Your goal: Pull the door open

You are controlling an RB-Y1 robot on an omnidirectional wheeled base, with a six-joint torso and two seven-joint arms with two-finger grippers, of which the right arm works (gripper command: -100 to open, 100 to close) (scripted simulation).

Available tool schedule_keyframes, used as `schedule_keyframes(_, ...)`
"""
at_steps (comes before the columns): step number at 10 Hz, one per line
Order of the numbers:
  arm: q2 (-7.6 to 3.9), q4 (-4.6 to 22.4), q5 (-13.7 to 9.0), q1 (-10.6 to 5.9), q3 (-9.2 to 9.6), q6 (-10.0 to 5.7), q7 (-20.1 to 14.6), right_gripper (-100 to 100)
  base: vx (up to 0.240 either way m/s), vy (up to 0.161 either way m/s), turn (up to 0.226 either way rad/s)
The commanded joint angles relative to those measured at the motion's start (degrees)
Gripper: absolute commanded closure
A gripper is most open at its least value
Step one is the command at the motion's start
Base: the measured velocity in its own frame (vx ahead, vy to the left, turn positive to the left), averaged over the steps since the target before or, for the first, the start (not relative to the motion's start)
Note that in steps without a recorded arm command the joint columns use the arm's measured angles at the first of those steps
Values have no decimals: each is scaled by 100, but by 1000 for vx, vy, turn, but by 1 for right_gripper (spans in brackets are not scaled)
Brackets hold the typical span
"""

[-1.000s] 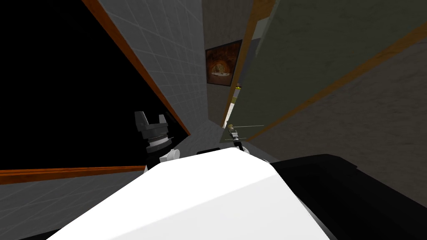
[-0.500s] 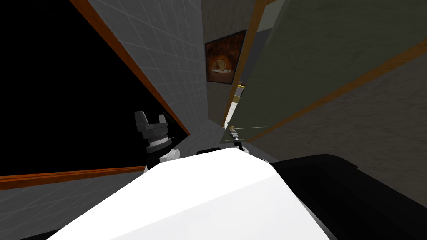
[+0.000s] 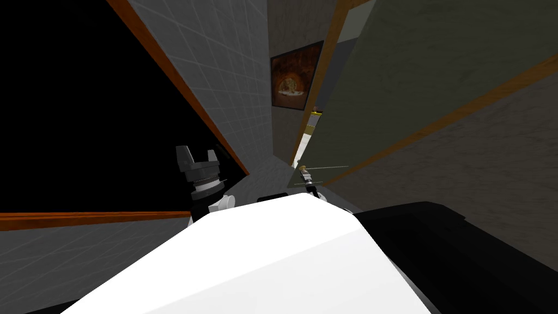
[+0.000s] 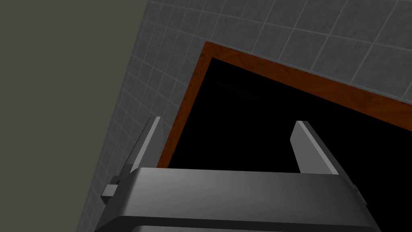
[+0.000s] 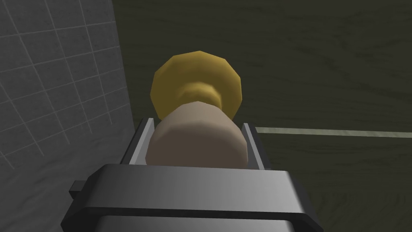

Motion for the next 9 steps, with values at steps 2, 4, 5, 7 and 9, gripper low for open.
schedule_keyframes(2,-181,-27,125,159,154,-215,-241,100,-196,-53,129)
schedule_keyframes(4,-293,-26,203,240,252,-348,-390,100,-204,-49,107)
schedule_keyframes(5,-363,-26,253,291,314,-432,-484,100,-207,-74,131)
schedule_keyframes(7,-483,-26,337,379,419,-574,-644,100,-177,-53,109)
schedule_keyframes(9,-499,16,354,402,450,-574,-673,100,-124,-34,59)
